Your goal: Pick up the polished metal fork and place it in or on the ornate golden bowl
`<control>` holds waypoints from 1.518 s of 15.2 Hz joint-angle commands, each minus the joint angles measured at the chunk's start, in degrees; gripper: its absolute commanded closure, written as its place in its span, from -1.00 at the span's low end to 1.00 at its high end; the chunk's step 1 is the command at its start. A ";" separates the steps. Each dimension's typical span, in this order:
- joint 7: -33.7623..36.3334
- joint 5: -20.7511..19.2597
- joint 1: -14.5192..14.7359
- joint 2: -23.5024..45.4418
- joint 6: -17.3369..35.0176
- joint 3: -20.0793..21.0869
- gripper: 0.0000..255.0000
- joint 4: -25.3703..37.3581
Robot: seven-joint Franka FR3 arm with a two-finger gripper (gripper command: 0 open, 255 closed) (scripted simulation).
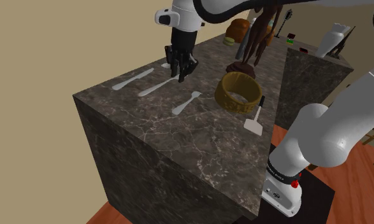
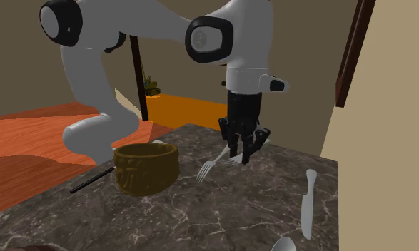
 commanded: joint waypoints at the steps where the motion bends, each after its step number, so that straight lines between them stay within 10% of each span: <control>1: -0.08 0.05 0.00 -0.33 -1.71 -0.03 1.00 1.37; 20: -0.52 -0.03 -0.12 0.36 -16.03 -0.13 1.00 16.37; 23: -2.92 0.42 -0.79 -5.99 -15.98 -1.69 1.00 10.09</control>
